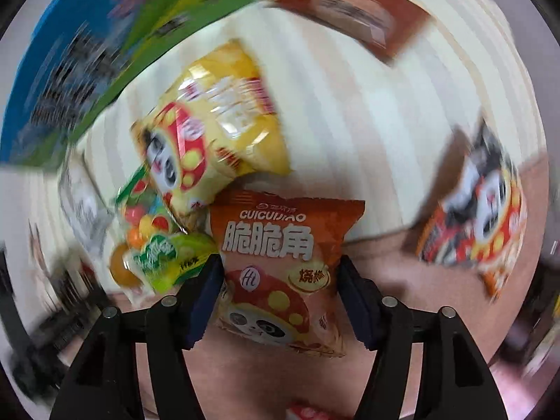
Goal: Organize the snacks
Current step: 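Grasp the orange CUICUIJIAO chip bag with the right gripper while the left grasps the Franzzi cookie pack, then carry both packets into the box and open both grippers, then withdraw both grippers from the box toward the remaining snacks, then grasp the yellow GUOBA bag with the right gripper while the left grasps the white bread bag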
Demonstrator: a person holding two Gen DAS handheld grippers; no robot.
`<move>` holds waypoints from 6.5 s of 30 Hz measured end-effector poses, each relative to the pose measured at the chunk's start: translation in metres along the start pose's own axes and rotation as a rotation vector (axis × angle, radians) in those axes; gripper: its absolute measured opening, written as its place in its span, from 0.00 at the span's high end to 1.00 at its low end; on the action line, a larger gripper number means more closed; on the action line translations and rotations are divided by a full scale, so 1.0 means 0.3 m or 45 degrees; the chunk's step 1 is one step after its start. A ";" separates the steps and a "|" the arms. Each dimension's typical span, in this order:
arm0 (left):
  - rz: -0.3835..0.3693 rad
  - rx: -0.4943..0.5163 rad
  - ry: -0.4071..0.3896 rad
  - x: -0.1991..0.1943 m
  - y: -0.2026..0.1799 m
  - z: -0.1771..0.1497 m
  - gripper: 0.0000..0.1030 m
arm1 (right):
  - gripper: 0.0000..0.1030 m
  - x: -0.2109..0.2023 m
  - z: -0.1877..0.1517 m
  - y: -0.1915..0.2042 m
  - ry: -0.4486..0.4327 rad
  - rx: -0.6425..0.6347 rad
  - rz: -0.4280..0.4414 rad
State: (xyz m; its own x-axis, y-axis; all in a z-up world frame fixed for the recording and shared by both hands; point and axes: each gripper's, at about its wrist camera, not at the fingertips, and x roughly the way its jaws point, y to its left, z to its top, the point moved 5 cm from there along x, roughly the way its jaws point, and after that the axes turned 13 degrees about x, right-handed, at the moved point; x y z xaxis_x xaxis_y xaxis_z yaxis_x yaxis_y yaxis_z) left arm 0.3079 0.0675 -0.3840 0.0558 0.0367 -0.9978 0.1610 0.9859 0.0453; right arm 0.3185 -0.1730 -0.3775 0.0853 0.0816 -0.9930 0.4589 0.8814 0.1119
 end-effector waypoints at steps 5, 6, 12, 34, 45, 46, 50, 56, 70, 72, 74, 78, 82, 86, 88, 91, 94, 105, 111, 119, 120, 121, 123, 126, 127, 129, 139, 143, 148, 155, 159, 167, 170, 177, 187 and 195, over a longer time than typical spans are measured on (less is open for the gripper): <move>-0.048 -0.039 -0.001 0.031 0.049 0.043 0.41 | 0.44 -0.018 -0.036 0.057 0.020 -0.326 -0.119; -0.052 -0.045 0.000 0.032 0.069 0.043 0.41 | 0.39 -0.013 -0.046 0.055 0.032 -0.332 -0.124; -0.060 -0.070 0.006 0.039 0.063 0.035 0.35 | 0.25 -0.015 -0.073 -0.078 0.067 -0.176 -0.039; -0.199 -0.005 -0.247 -0.348 -0.043 -0.031 0.46 | 0.51 -0.373 -0.123 -0.130 -0.070 -0.093 0.313; -0.196 0.044 -0.468 -0.719 0.026 0.406 0.46 | 0.51 -0.688 0.123 0.190 -0.218 -0.226 0.520; -0.182 0.043 -0.473 -0.730 0.047 0.462 0.46 | 0.51 -0.705 0.161 0.226 -0.237 -0.234 0.521; -0.182 0.021 -0.405 -0.709 0.107 0.607 0.46 | 0.51 -0.701 0.272 0.351 -0.228 -0.238 0.531; -0.231 0.012 -0.253 -0.587 0.147 0.774 0.46 | 0.51 -0.595 0.408 0.506 -0.135 -0.224 0.509; -0.366 -0.054 0.098 -0.253 0.175 0.877 0.44 | 0.51 -0.226 0.469 0.683 0.087 -0.263 0.346; -0.358 -0.035 0.153 -0.221 0.159 0.865 0.44 | 0.49 -0.190 0.467 0.692 0.122 -0.277 0.321; -0.344 -0.019 0.169 -0.203 0.147 0.857 0.41 | 0.26 -0.156 0.465 0.698 0.154 -0.299 0.274; -0.327 -0.010 0.131 -0.214 0.135 0.857 0.10 | 0.05 -0.142 0.470 0.703 0.142 -0.349 0.212; -0.325 -0.025 0.101 -0.241 0.132 0.857 0.10 | 0.05 -0.166 0.484 0.693 0.116 -0.355 0.198; -0.311 -0.019 0.050 -0.305 0.125 0.851 0.10 | 0.05 -0.213 0.493 0.665 0.093 -0.340 0.208; -0.288 -0.025 -0.007 -0.339 0.122 0.844 0.10 | 0.05 -0.252 0.492 0.654 0.063 -0.340 0.211; -0.235 -0.012 -0.134 -0.427 0.118 0.823 0.10 | 0.05 -0.330 0.492 0.628 -0.001 -0.335 0.232; -0.164 -0.011 -0.295 -0.536 0.132 0.779 0.10 | 0.05 -0.419 0.488 0.579 -0.122 -0.328 0.210; -0.042 0.003 -0.604 -0.788 0.138 0.554 0.10 | 0.05 -0.671 0.372 0.401 -0.341 -0.216 0.343; -0.009 -0.034 -0.641 -0.775 0.101 0.381 0.10 | 0.31 -0.671 0.269 0.280 -0.294 -0.132 0.477; -0.213 -0.195 -0.307 -0.415 0.089 0.262 0.10 | 0.28 -0.411 0.186 -0.012 -0.063 0.236 0.482; -0.227 -0.208 -0.279 -0.381 0.085 0.253 0.10 | 0.28 -0.371 0.186 -0.036 -0.035 0.286 0.480; -0.235 -0.220 -0.248 -0.346 0.077 0.248 0.10 | 0.28 -0.333 0.188 -0.058 -0.017 0.333 0.471; -0.256 -0.228 -0.198 -0.292 0.060 0.246 0.10 | 0.28 -0.262 0.196 -0.090 -0.013 0.412 0.437; -0.282 -0.254 -0.139 -0.227 0.044 0.264 0.10 | 0.28 -0.174 0.212 -0.104 0.013 0.518 0.413; -0.284 -0.260 -0.123 -0.209 0.039 0.272 0.10 | 0.28 -0.152 0.219 -0.108 0.026 0.558 0.409; -0.285 -0.266 -0.099 -0.179 0.030 0.289 0.10 | 0.27 -0.112 0.219 -0.108 0.050 0.635 0.392; -0.298 -0.288 0.008 -0.029 -0.038 0.375 0.10 | 0.27 -0.159 0.194 -0.131 0.035 0.708 0.364; -0.239 -0.289 -0.045 -0.034 -0.051 0.406 0.10 | 0.27 -0.109 0.151 -0.142 0.121 0.803 0.426; -0.284 -0.309 -0.031 -0.046 -0.063 0.385 0.10 | 0.26 -0.064 0.177 -0.110 0.078 0.840 0.448; -0.327 -0.301 -0.007 -0.042 -0.067 0.312 0.10 | 0.35 -0.068 0.183 0.008 0.004 0.420 0.220; -0.319 -0.265 -0.010 -0.036 -0.062 0.325 0.10 | 0.38 -0.106 0.143 0.068 -0.070 0.057 0.060; -0.200 -0.119 -0.056 -0.074 -0.123 0.327 0.35 | 0.36 -0.090 0.093 0.093 -0.118 -0.132 -0.082; -0.160 -0.057 -0.050 -0.083 -0.140 0.266 0.35 | 0.39 -0.080 0.074 0.093 -0.127 -0.162 -0.088; -0.109 0.016 0.025 -0.072 -0.152 0.067 0.35 | 0.39 -0.040 -0.086 0.058 -0.066 -0.242 -0.078; -0.100 -0.004 0.050 -0.022 -0.168 0.029 0.33 | 0.36 -0.025 -0.192 0.043 -0.076 -0.199 -0.016; -0.117 -0.032 0.054 0.032 -0.149 0.030 0.33 | 0.27 0.005 -0.128 0.013 -0.081 -0.091 0.029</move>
State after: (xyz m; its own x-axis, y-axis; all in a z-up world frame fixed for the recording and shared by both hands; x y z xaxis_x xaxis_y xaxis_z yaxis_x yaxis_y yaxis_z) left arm 0.3102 0.0222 -0.3953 -0.0003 -0.0477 -0.9989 0.1390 0.9892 -0.0473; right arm 0.2863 -0.1516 -0.3799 0.1519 0.0742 -0.9856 0.3922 0.9108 0.1290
